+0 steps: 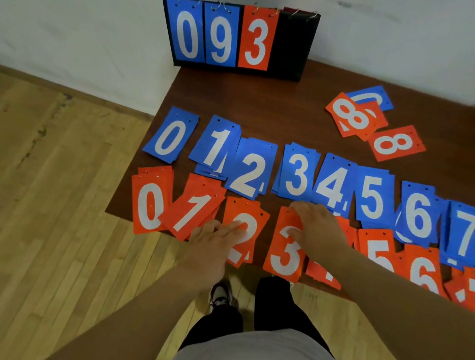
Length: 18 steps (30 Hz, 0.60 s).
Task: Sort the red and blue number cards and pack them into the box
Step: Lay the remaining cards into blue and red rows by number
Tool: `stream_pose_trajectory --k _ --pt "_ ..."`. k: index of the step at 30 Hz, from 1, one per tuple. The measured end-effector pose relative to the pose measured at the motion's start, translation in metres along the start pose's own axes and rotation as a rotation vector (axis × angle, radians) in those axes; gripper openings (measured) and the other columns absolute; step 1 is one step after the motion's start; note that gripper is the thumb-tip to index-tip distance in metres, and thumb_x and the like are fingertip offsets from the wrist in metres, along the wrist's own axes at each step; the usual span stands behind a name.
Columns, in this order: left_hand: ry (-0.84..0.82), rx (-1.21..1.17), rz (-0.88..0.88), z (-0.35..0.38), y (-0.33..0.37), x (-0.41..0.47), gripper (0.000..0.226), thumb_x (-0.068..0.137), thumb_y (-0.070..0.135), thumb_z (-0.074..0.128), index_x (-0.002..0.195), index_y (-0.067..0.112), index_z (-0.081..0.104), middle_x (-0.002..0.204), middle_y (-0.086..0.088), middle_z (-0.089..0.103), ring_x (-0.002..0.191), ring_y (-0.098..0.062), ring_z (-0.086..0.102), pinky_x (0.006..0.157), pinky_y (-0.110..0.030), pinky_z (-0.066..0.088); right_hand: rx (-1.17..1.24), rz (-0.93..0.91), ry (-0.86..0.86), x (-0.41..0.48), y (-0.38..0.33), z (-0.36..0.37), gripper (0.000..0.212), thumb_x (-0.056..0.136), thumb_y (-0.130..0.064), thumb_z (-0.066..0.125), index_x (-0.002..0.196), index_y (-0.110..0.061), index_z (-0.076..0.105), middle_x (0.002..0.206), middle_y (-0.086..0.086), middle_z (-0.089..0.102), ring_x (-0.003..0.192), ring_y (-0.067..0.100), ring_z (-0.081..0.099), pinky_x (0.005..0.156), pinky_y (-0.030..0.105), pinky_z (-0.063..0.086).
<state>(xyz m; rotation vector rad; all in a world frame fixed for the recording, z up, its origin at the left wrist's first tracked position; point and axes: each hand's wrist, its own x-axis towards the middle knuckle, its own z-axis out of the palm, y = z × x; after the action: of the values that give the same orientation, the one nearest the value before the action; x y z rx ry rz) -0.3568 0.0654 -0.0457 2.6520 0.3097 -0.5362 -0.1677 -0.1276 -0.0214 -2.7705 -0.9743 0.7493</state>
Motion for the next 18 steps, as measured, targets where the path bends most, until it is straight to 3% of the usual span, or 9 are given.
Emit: stream_pose_trajectory --k 3,8,18 --pt "0.002 -0.02 -0.005 -0.004 0.001 -0.001 0.088 0.086 0.022 0.068 0.155 0.045 0.018 0.164 0.021 0.02 0.135 -0.018 0.028 0.109 -0.04 0.028 0.065 0.021 0.024 -0.002 0.0 -0.005 0.053 0.092 -0.045 0.067 0.138 -0.027 0.05 0.136 -0.001 0.057 0.126 0.022 0.051 0.104 0.041 0.047" --pt "0.012 -0.158 -0.053 -0.03 0.013 0.012 0.09 0.084 0.053 0.072 0.155 0.045 0.017 0.166 0.014 0.019 0.153 -0.024 0.016 0.122 -0.05 0.016 0.17 0.035 0.127 -0.006 0.005 -0.031 0.056 0.089 -0.047 0.07 0.138 -0.028 0.051 0.139 -0.003 0.053 0.13 0.02 0.048 0.106 0.042 0.046" --pt "0.234 -0.109 -0.063 -0.098 0.065 0.102 0.076 0.088 0.059 0.064 0.152 0.035 0.032 0.157 0.008 0.037 0.145 -0.021 0.03 0.118 -0.048 0.031 0.199 0.103 0.261 0.005 0.074 -0.099 0.067 0.085 -0.05 0.073 0.143 -0.026 0.049 0.147 -0.001 0.045 0.134 0.024 0.043 0.108 0.044 0.043"
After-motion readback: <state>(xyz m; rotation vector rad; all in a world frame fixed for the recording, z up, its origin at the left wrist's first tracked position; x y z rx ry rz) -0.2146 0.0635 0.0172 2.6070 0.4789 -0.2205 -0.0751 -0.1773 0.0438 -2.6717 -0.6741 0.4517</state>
